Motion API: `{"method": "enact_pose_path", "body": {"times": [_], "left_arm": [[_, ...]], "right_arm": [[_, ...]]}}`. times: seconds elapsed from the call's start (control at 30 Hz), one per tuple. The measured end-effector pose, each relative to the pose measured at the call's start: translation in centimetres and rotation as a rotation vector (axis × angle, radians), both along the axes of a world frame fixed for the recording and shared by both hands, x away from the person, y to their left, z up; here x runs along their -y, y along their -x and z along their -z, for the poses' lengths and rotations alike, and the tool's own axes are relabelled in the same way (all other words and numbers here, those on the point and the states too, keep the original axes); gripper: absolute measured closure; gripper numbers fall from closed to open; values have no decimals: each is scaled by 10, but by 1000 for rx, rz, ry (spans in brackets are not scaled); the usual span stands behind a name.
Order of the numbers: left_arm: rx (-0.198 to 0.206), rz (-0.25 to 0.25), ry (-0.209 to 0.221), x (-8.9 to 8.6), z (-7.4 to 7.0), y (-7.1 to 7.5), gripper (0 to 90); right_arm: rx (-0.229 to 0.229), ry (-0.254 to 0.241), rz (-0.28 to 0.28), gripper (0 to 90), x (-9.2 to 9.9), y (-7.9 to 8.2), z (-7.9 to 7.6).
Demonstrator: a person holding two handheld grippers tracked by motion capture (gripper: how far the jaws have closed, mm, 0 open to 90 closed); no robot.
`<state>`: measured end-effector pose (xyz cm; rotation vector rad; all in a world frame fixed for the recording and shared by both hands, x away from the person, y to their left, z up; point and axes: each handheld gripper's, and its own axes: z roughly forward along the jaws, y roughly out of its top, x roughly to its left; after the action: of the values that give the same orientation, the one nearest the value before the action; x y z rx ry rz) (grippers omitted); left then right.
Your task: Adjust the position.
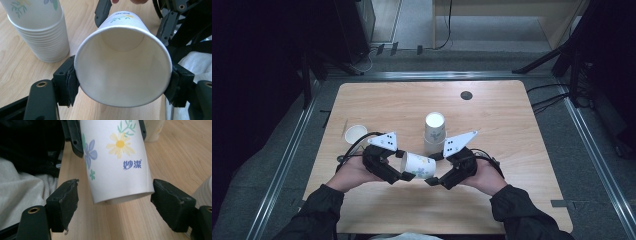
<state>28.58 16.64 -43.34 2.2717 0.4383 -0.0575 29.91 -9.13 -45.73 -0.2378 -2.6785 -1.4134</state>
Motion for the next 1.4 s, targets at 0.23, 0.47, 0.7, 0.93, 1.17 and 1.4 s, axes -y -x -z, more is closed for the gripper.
{"method": "enact_pose_path", "body": {"times": [0.23, 0.47, 0.7, 0.93, 1.17, 1.4], "left_arm": [[1, 58, -91, 12, 3, -1, 260], [32, 119, -189, 29, 7, 1, 260], [51, 154, -268, 45, 8, 3, 259], [44, 163, -293, 53, 11, 5, 256], [39, 159, -265, 52, 13, 6, 218], [50, 132, -211, 47, 9, 4, 116]], "right_arm": [[19, 54, -13, 226, -1, 4, 8], [43, 108, -26, 232, -6, 9, 18], [43, 133, -31, 241, -9, 12, 22], [46, 161, -47, 316, -13, 14, 26], [47, 177, -61, 338, -14, 15, 25], [61, 159, -47, 335, -8, 13, 20]]}}
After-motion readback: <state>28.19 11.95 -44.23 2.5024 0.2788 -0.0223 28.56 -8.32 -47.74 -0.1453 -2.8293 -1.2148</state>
